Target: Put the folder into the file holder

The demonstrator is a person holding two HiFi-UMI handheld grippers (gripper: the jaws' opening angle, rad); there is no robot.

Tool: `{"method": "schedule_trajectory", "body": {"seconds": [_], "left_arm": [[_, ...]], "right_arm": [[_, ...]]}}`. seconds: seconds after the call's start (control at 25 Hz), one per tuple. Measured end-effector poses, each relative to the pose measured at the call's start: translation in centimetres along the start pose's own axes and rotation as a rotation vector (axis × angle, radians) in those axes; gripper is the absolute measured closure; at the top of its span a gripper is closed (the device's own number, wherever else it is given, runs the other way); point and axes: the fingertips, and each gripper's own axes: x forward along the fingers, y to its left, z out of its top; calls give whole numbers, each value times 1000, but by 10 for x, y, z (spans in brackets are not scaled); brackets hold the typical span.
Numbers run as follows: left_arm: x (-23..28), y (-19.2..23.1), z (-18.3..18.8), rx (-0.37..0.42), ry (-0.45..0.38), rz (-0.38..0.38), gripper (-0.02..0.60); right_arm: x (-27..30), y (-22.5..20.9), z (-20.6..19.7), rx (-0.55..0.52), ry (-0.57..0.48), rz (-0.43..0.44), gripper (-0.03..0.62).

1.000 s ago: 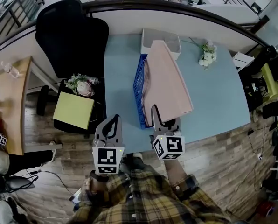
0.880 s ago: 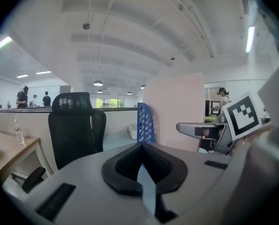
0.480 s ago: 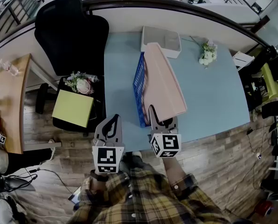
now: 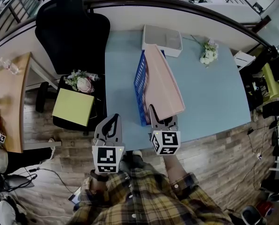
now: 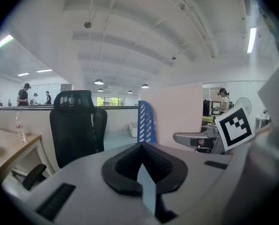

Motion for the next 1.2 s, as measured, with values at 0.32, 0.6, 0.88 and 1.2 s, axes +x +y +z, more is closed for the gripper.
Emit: {"method": "schedule_trajectory", "body": {"seconds": [0.32, 0.6, 0.88, 1.2], "left_arm": [[-2, 1, -1, -6, 0, 3, 591], [-3, -2, -1, -7, -1, -1, 591], [-5, 1, 0, -5, -5, 11, 591], [-7, -1, 3, 3, -9, 18, 591]], "right_arm": [[4, 0, -15, 10, 53, 9, 402], [4, -1, -22, 32, 72, 19, 392], [4, -2, -19, 69, 60, 19, 377], [1, -5, -18, 96, 61, 30, 362]]}}
